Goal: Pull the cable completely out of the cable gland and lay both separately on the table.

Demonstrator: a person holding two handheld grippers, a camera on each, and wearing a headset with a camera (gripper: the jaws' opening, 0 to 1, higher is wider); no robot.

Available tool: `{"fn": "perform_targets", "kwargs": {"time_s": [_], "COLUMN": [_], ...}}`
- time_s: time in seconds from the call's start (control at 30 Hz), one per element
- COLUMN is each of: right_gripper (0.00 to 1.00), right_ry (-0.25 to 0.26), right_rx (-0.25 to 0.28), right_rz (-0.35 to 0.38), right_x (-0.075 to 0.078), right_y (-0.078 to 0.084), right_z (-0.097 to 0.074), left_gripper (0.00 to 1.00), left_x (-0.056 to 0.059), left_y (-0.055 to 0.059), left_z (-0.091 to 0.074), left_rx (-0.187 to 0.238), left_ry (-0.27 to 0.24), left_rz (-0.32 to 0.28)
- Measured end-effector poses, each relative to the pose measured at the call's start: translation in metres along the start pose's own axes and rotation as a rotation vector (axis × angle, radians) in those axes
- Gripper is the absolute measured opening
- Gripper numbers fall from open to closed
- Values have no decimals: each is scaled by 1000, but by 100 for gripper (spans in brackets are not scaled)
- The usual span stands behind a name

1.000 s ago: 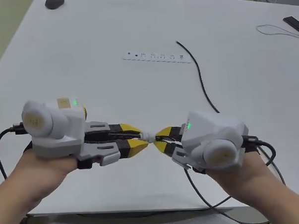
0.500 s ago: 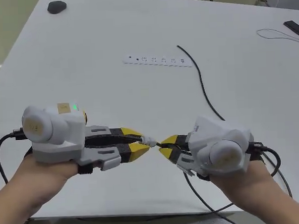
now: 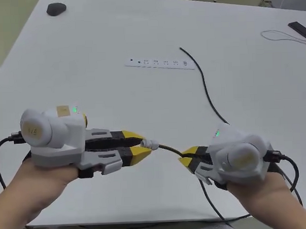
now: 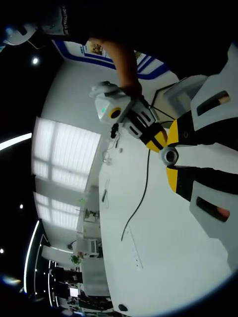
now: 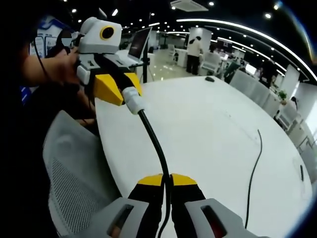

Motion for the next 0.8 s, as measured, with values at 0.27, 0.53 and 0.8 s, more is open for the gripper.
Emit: {"fn": "perform_targets", "kwargs": {"time_s": [0.27,0.53,0.8], "right_gripper": [0,0,0], "right_ry": [17,15,12], "right_rx": [-38,-49,-52], "right_rz": [-1,-9,-7], "right_x": [5,5,7], "right_y": [13,16,16], "right_z": [-4,-4,-3], "left_gripper": [15,15,15], "left_x": [-1,0,1], "left_y": [4,8,9], "left_z": [-1,-2,1], "left_rx": [0,-3,-2], "left_ry": [-12,-17,-15], "left_rz": [-11,-21,-16]}}
Point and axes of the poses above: the centre of the closed fingertips' face, and the gripper's own axes: z roughly forward along the fingers, x roughly to its right, y roughly out of its underside, the point moved 8 cm from there along -z, roughly backward along the fingers, and after that the axes turned 3 degrees about z, right-handed, at the moved point
